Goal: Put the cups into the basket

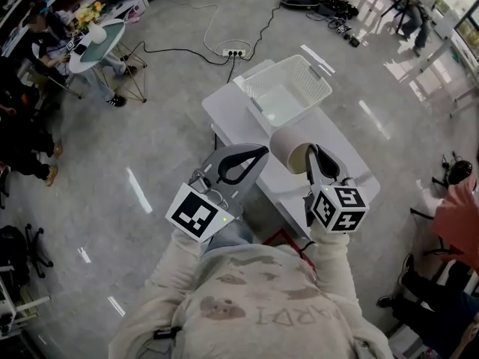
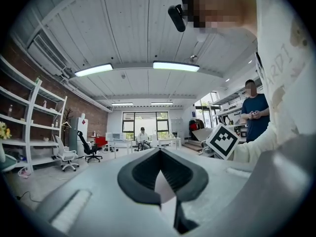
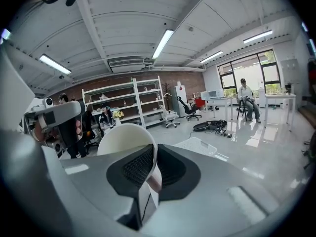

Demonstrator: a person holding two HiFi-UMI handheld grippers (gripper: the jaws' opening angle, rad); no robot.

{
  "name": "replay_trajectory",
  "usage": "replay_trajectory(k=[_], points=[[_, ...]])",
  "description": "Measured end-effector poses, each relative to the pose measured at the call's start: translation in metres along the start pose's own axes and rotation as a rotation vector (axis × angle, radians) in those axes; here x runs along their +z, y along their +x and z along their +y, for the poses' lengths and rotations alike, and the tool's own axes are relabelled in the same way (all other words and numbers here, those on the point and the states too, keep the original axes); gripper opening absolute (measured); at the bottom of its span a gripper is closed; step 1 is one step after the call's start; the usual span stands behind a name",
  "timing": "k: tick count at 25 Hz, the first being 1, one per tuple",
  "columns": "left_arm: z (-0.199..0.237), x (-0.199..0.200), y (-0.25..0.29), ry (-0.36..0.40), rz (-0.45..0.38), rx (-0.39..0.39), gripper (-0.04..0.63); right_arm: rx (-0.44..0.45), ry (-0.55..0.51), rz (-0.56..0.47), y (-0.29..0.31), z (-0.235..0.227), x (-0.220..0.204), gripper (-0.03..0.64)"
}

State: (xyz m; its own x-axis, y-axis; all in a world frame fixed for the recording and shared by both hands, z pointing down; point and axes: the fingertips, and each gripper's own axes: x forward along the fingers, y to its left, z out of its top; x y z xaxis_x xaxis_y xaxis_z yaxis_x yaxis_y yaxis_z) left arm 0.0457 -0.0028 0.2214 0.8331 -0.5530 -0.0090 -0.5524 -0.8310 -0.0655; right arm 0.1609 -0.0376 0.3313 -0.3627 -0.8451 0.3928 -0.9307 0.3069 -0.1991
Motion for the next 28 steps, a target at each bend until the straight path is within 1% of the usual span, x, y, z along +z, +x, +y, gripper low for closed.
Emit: replay_trajectory(k=[4,6,7,10,13,15,21,28], points=[[0.034,-0.005,-0.012,0.026,0.022,-0.057,0.000,-0.023,0.021,-0.023,0.033,0.024,0.017,0.048],[0.048,-0.006,-0.015,0.037,0.021,-0.077,0.000,-0.033,0.024,-0.024,0.046,0.031,0.026,0.048],[0.054,-0.006,-0.015,0.028,0.012,-0.081,0.000,-0.036,0.024,-0.022,0.052,0.033,0.029,0.048],[0.072,-0.009,-0.012,-0.031,-0.009,-0.071,0.000,-0.045,0.018,-0.008,0.065,0.033,0.036,0.048],[0.082,-0.013,-0.002,-0.063,-0.016,-0.074,0.000,-0.055,0.013,0.004,0.076,0.023,0.039,0.048],[0.087,-0.017,0.006,-0.071,-0.013,-0.083,0.000,-0.060,0.016,0.009,0.086,0.016,0.039,0.048],[0.108,-0.017,0.042,-0.067,-0.010,-0.085,0.000,-0.052,0.009,0.024,0.117,-0.009,0.049,0.048],[0.125,-0.006,0.092,-0.026,-0.011,-0.069,0.000,-0.022,0.006,0.006,0.146,-0.050,0.075,0.048]])
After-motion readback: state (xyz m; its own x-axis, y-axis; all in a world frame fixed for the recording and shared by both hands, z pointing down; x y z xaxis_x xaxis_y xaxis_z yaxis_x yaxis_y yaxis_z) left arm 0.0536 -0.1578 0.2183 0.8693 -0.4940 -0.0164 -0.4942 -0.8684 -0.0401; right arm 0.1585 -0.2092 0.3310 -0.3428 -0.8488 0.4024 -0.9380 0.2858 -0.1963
